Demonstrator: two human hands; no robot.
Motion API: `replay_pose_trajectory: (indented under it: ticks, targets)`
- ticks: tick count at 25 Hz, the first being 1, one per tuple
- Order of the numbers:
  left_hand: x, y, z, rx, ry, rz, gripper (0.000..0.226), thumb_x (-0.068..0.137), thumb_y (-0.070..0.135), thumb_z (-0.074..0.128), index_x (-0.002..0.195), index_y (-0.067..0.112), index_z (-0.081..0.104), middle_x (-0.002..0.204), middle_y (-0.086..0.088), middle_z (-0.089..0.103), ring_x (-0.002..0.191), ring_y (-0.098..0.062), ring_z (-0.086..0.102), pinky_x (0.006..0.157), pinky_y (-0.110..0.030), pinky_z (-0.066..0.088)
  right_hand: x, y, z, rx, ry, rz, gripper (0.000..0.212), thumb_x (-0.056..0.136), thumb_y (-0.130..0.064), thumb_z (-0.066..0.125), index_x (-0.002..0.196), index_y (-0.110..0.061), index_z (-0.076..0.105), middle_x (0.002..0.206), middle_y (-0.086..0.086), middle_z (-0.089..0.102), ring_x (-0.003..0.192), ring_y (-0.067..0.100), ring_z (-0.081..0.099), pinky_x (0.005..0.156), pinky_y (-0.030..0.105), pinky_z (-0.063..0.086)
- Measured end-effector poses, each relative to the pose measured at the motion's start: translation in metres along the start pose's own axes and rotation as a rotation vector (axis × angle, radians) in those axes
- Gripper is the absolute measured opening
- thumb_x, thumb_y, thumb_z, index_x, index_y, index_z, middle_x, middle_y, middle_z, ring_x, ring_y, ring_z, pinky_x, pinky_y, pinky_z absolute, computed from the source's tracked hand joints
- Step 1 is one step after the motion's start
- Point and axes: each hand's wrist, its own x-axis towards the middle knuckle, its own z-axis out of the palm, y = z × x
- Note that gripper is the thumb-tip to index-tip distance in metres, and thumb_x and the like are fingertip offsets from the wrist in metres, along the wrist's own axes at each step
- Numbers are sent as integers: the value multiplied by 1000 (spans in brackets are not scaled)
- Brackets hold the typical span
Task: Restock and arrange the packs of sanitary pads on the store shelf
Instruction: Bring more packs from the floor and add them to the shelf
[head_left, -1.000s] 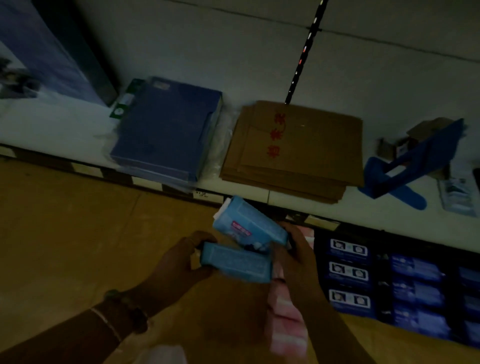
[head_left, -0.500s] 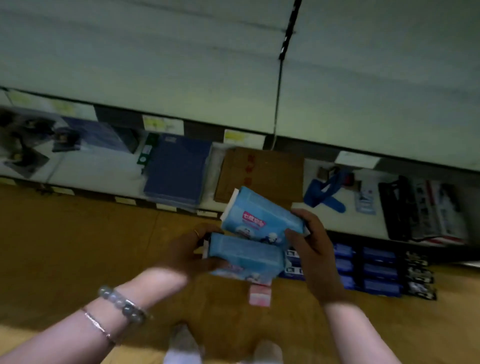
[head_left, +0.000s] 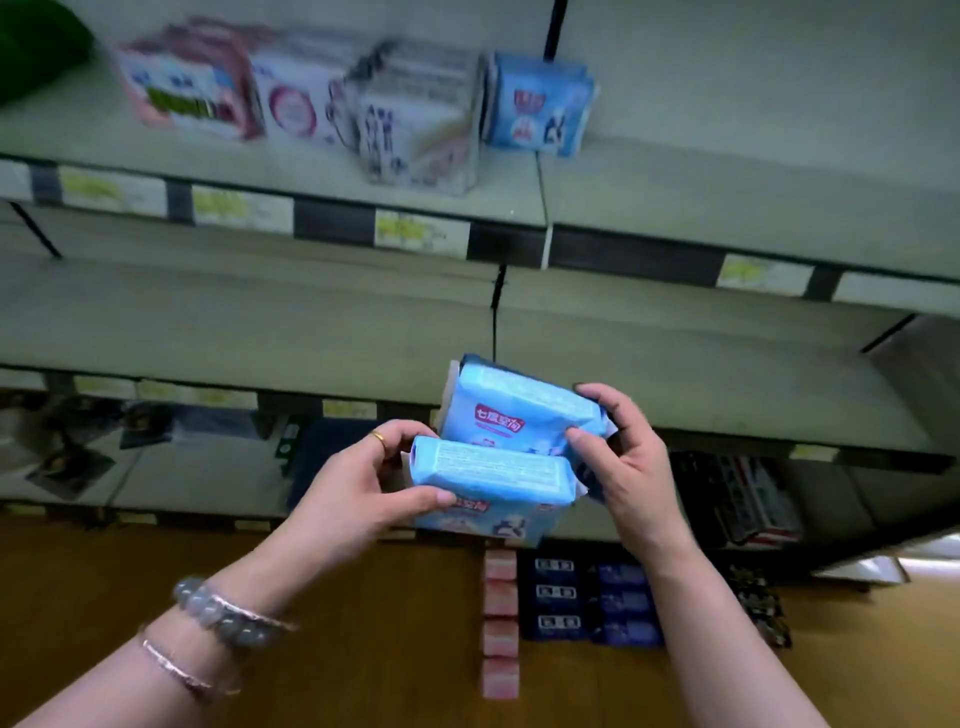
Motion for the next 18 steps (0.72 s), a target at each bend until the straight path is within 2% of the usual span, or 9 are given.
replay_pose_trajectory:
  ticks: [2, 6, 10, 13, 15, 17, 18]
  targets:
    - [0, 27, -8, 19, 23, 68, 47, 51, 30, 84, 93, 33, 63, 94, 10, 68, 89, -7, 63, 85, -32, 52, 3, -26, 3, 5, -7, -48, 32, 72, -17, 64, 101, -29, 62, 88, -12, 62, 76, 4, 55, 65, 16, 47]
    - [1, 83, -23, 8, -8, 193, 42, 68, 2, 77, 100, 22, 59, 113, 4, 60, 107, -8, 57, 95, -34, 49, 7, -85, 14, 44, -8, -138, 33, 73, -12, 60, 104, -21, 61, 85, -11, 64, 75, 6, 56, 65, 19, 50]
    - [6, 127, -32, -62, -48, 297, 39, 70, -4, 73, 101, 15, 59, 104, 2, 66, 103, -8, 60, 89, -30, 52, 15, -136, 16, 68, -12, -192, 33, 74, -17, 59, 106, -21, 60, 87, -12, 64, 79, 8, 61, 65, 21, 54]
    - [15, 149, -32, -126, -28, 346, 38, 71, -5, 72, 100, 16, 59, 102, 3, 68, 99, -4, 61, 81, -24, 54, 26, -162, 14, 92, -22, -190, 30, 77, -24, 58, 106, -28, 62, 102, 0, 61, 86, 16, 61, 69, 26, 56]
    - [24, 162, -32, -153, -5, 375, 37, 70, -4, 72, 96, 20, 60, 98, 4, 69, 96, -3, 63, 75, -20, 53, 37, -177, 11, 81, -37, -198, 32, 76, -33, 62, 108, -33, 62, 108, 2, 59, 89, 16, 62, 71, 26, 55]
    - [37, 172, -29, -148, 33, 398, 37, 71, -2, 73, 95, 23, 60, 97, 4, 69, 93, -3, 64, 71, -18, 52, 49, -189, 4, 35, -140, -227, 57, 63, -46, 76, 116, -37, 55, 110, -8, 62, 95, 13, 64, 75, 25, 54]
    - [43, 177, -27, -147, 51, 399, 36, 72, -2, 72, 95, 24, 60, 96, 3, 69, 90, -2, 64, 69, -18, 52, 56, -194, 0, -20, -216, -221, 74, 54, -42, 82, 121, -38, 49, 111, -13, 62, 98, 12, 64, 77, 24, 53]
